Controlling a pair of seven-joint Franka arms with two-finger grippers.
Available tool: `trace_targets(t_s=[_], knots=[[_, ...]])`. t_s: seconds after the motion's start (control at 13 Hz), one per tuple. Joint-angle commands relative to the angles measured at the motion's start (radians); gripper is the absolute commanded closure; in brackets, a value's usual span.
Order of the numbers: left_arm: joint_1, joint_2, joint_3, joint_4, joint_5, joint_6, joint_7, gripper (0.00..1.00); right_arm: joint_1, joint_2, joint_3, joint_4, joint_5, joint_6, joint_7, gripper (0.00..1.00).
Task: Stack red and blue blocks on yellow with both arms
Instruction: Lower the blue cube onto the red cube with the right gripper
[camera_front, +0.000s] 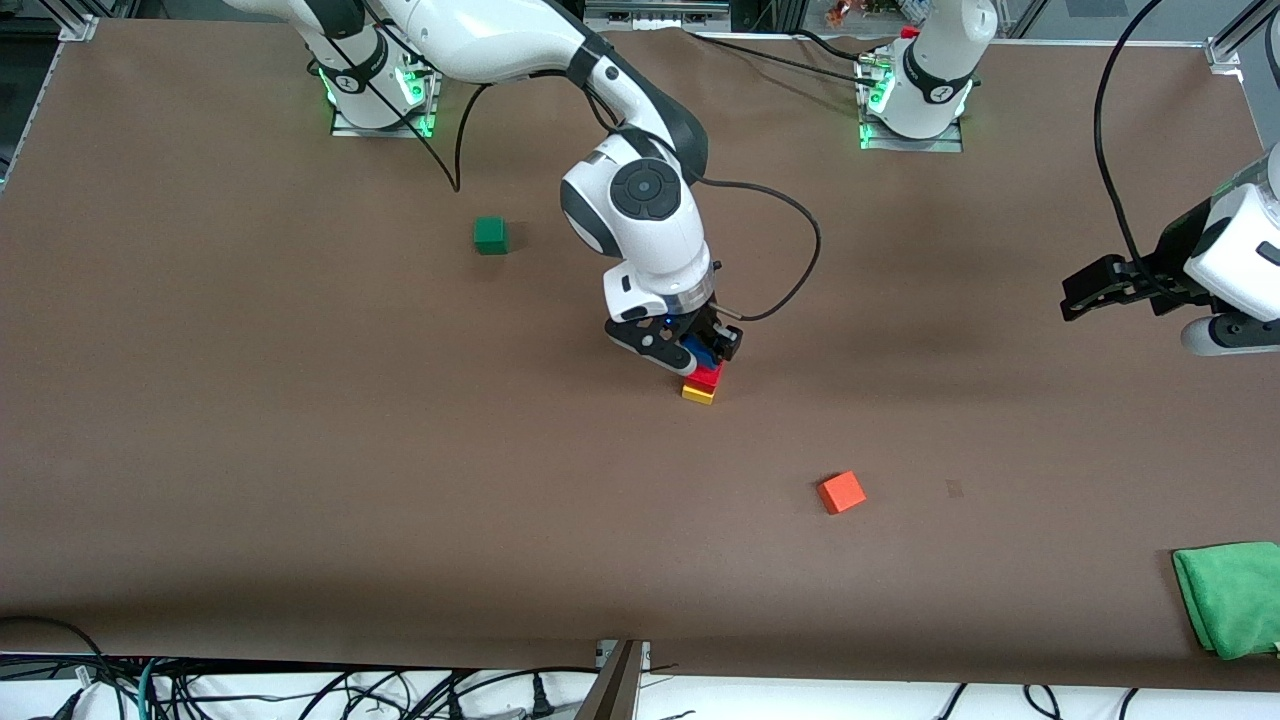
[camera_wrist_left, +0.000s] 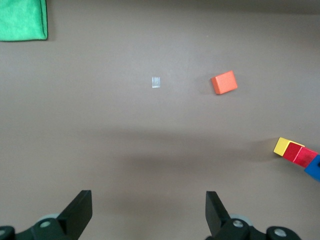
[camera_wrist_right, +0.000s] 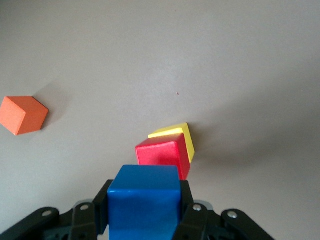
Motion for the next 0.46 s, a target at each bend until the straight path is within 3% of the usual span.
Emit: trace_targets(t_s=[0.0, 0.38], knots=[[0.013, -0.012, -0.005, -0.033, -0.043, 0.004, 0.011, 0.0, 0.003, 0.039, -0.006, 0.056, -0.002, 0.018, 0.016, 0.67], [0.014, -0.01, -0.005, -0.03, -0.032, 0.002, 0.019, 0.0, 0.004, 0.059, -0.006, 0.056, -0.028, 0.045, 0.017, 0.63]])
